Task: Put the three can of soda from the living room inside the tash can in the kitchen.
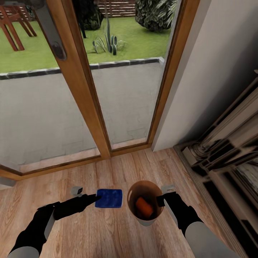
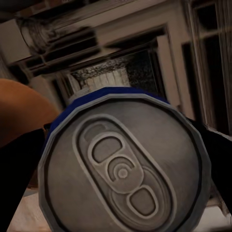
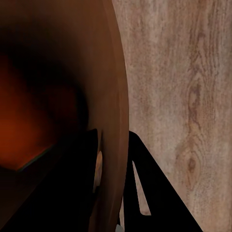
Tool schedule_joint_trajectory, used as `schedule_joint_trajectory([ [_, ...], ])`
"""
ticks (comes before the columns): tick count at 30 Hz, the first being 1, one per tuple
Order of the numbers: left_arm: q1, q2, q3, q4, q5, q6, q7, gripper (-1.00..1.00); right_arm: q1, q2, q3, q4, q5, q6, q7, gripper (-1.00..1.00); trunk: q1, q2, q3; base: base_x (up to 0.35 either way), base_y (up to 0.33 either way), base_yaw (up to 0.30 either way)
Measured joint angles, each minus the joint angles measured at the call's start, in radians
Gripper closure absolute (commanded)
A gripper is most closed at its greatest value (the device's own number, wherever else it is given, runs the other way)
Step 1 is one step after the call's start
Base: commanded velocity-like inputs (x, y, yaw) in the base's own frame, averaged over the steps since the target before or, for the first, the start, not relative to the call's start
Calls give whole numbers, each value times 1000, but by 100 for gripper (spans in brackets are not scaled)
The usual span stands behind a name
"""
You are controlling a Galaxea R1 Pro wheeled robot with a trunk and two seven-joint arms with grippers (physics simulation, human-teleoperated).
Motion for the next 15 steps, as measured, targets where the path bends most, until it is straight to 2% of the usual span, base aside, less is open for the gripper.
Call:
schedule_joint_trajectory([
  [3, 0, -25, 0, 0, -1, 0, 0, 100, 0, 0, 0, 0, 0, 0, 0, 100, 0, 0, 0, 0, 0, 0],
  [12, 0, -40, 0, 3, -1, -1, 0, 100, 0, 0, 0, 0, 1, 0, 0, 100, 0, 0, 0, 0, 0, 0],
  [15, 0, -58, -1, 3, -3, -3, 0, 100, 0, 0, 0, 0, 0, 0, 0, 100, 0, 0, 0, 0, 0, 0],
])
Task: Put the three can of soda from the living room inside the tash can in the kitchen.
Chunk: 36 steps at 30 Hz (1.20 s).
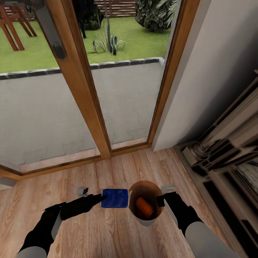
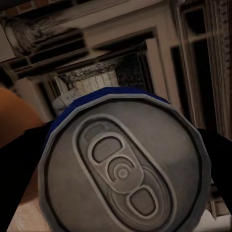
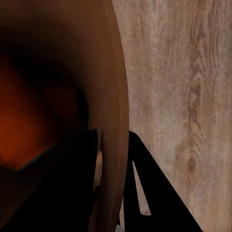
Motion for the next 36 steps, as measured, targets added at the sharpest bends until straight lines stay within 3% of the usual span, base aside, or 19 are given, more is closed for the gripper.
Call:
schedule_joint_trajectory([
  [18, 0, -24, -1, 6, -4, -5, 0, 100, 0, 0, 0, -1, -1, 0, 0, 100, 0, 0, 0, 0, 0, 0],
  [22, 0, -45, -1, 9, -7, -6, 0, 100, 0, 8, 1, 0, -3, 0, -1, 100, 0, 0, 0, 0, 0, 0],
  [34, 0, -48, -2, 7, -9, -9, 0, 100, 0, 12, 2, -3, 0, 0, -2, 100, 0, 0, 0, 0, 0, 0],
  [36, 0, -49, -1, 5, -7, -10, 23, 100, 0, 13, 2, -3, -2, 0, -2, 100, 0, 0, 0, 0, 0, 0],
])
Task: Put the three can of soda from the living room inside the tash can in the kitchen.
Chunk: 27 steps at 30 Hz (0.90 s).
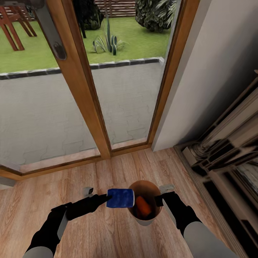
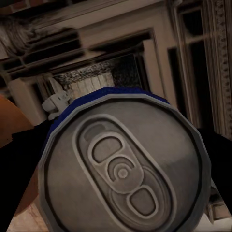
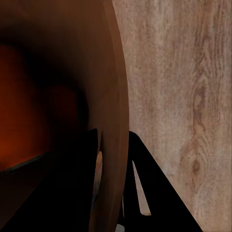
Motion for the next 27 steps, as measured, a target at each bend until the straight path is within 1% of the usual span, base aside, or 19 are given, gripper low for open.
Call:
schedule_joint_trajectory([
  [1, 0, 0, 0, -1, 0, -1, 21, 100, 0, 0, 0, 0, 0, 0, 0, 100, 0, 0, 0, 0, 0, 0],
  [2, 0, -4, -6, -2, 1, -2, 58, 100, 0, 2, 0, -1, 4, 0, 0, 100, 0, 0, 0, 0, 0, 0],
  [3, 0, -6, -13, -2, 2, -2, 73, 100, 0, 3, 0, -1, 2, 0, 0, 100, 0, 0, 0, 0, 0, 0],
  [4, 0, -10, -35, -3, 1, -3, 101, 100, 0, 5, 0, -1, 1, 0, 0, 100, 0, 0, 0, 0, 0, 0],
  [7, 0, -14, -53, -4, 1, -4, 125, 100, 0, 7, 1, -2, 1, 0, 0, 100, 0, 0, 0, 0, 0, 0],
  [9, 0, -15, -59, -2, 1, -4, 160, 100, 0, 9, 1, -2, 3, 0, 0, 100, 0, 0, 0, 0, 0, 0],
  [10, 0, -15, -62, -1, 1, -5, 194, 100, 0, 13, 2, -3, 7, 1, -1, 100, 0, 0, 0, 0, 0, 0],
  [11, 0, -16, -67, 0, 1, -5, 211, 100, 0, 15, 2, -3, 1, 0, 0, 100, 0, 0, 0, 0, 0, 0],
  [13, 0, -20, -73, 1, 1, -5, 225, 100, 0, 18, 3, -3, -6, 0, 0, 100, 0, 0, 0, 0, 0, 0],
  [15, 0, -25, -76, -1, 1, -5, 234, 100, 0, 19, 3, -3, 4, 0, -2, 100, 0, 0, 0, 0, 0, 0],
  [17, 0, -27, -77, -3, 0, -5, 243, 100, 0, 20, 6, -3, 4, 0, -3, 100, 0, 0, 0, 0, 0, 0],
  [18, 0, -29, -78, -4, 0, -6, 257, 100, 0, 21, 19, -3, 4, 0, -3, 100, 0, 0, 0, 0, 0, 0],
  [19, 0, -32, -80, -5, 0, -12, 276, 100, 0, 21, 45, -3, 6, 1, -1, 100, 0, 0, 0, 0, 0, 0],
  [20, 0, -33, -83, -5, 0, -19, 287, 100, 0, 22, 60, -2, -5, 0, -3, 100, 0, 0, 0, 0, 0, 0],
  [21, 0, -38, -89, -5, 0, -35, 308, 100, 0, 22, 83, -3, -4, 0, -3, 100, 0, 0, 0, 0, 0, 0],
  [22, 0, -40, -93, -4, 0, -43, 320, 100, 0, 22, 92, -2, -5, 0, -4, 100, 0, 0, 0, 0, 0, 0],
  [23, 0, -44, -109, -3, 0, -59, 350, 100, 0, 22, 109, -3, -3, 0, -11, 100, 0, 0, 0, 0, 0, 0],
  [24, 0, -45, -120, -3, 0, -66, 370, 100, 0, 22, 115, -3, 0, 0, -18, 100, 0, 0, 0, 0, 0, 0],
  [27, 0, -47, -136, -2, 0, -74, 421, 100, 0, 23, 123, -3, 3, 0, -28, 100, 0, 0, 0, 0, 0, 0],
])
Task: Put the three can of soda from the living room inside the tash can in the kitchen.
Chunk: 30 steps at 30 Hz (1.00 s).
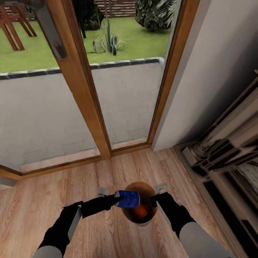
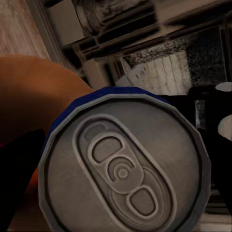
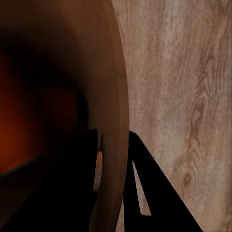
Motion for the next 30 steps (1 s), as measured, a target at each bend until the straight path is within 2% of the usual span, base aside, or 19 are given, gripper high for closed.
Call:
schedule_joint_trajectory([
  [4, 0, -1, -15, 4, 0, -3, 72, 100, 0, 1, 3, 0, -2, 0, -4, 100, 0, 0, 0, 0, 0, 0],
  [9, 0, -1, -29, 6, -1, -4, 131, 100, 0, 5, 4, 0, -4, 0, -4, 100, 0, 0, 0, 0, 0, 0],
  [15, 0, -4, -64, 6, 0, -4, 164, 100, 0, 6, 4, 0, -3, 0, -4, 100, 0, 0, 0, 0, 0, 0],
  [19, 0, -22, -72, 6, -1, -4, 186, 100, 0, 6, 4, 0, -2, 0, -5, 100, 0, 0, 0, 0, 0, 0],
  [20, 0, -24, -73, 6, 0, -4, 192, -100, 0, 6, 4, 0, -2, 0, -5, 100, 0, 0, 0, 0, 0, 0],
  [23, 0, -36, -85, 6, 0, -4, 209, -100, 0, 6, 4, 0, -2, 0, -5, 100, 0, 0, 0, 0, 0, 0],
  [30, 0, -39, -106, 5, 0, -4, 214, -100, 1, 6, 4, 0, -1, 0, -5, 100, 0, 0, 0, 0, 0, 0],
])
